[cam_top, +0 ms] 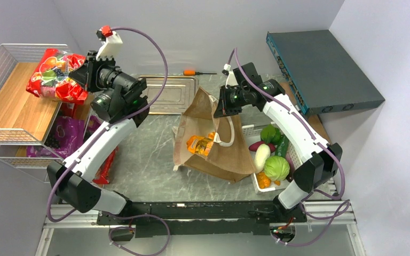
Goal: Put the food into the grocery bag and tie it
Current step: Pick up the snack from the shelf.
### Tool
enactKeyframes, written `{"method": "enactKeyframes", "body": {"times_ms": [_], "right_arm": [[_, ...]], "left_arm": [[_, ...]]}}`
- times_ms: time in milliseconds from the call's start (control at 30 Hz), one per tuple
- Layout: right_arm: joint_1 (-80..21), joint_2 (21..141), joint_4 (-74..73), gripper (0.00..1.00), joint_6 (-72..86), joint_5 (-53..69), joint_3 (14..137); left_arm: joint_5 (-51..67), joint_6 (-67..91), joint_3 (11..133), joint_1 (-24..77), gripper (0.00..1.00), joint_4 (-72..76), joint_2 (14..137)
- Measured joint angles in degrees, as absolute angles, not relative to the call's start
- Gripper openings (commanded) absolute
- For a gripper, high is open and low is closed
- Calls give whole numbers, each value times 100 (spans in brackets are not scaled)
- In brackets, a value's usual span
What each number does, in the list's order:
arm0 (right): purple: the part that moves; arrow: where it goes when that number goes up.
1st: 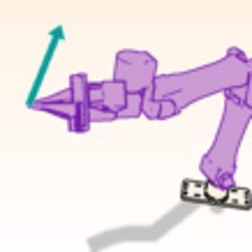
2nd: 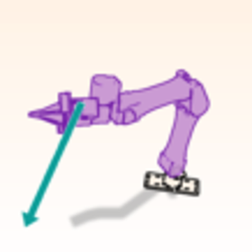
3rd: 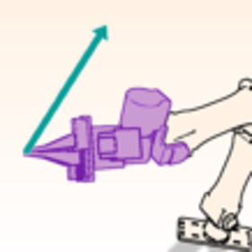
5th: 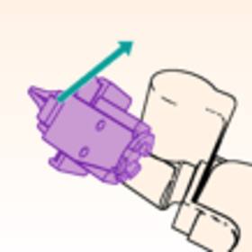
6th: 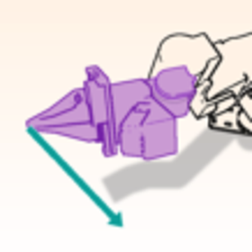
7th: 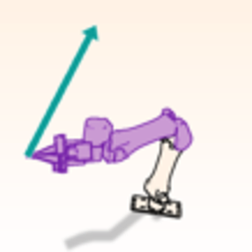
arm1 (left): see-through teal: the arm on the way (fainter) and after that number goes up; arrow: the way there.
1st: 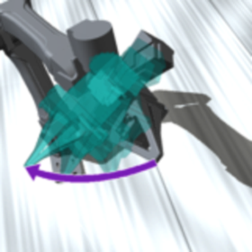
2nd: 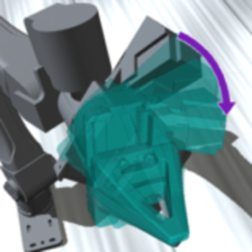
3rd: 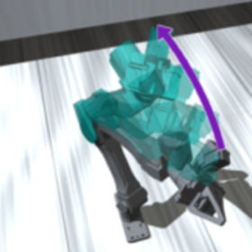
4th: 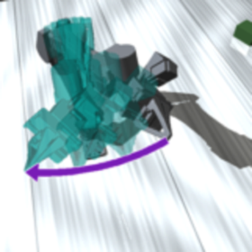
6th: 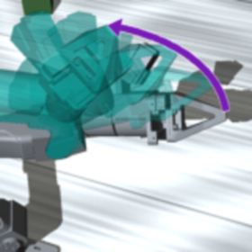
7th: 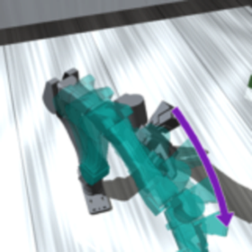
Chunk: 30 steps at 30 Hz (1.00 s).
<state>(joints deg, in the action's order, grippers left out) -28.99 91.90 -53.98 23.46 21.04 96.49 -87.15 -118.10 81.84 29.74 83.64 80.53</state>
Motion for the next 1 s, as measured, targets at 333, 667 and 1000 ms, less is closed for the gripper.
{"method": "enactKeyframes", "body": {"times_ms": [333, 667, 1000], "right_arm": [[-2908, 9271, -5507, 0, 2349, 2097, 9778], [-2910, 9356, -5688, 0, 2349, 1999, 9961], [-2910, 9373, -5747, 0, 2351, 1890, 9992]], "left_arm": [[-8919, -11174, 9968, 4219, 0, 7572, 8374], [-8458, -7769, 10715, 5717, 0, 4423, 8276], [-6237, -2327, 11037, 6051, 0, -1057, 7607]]}}
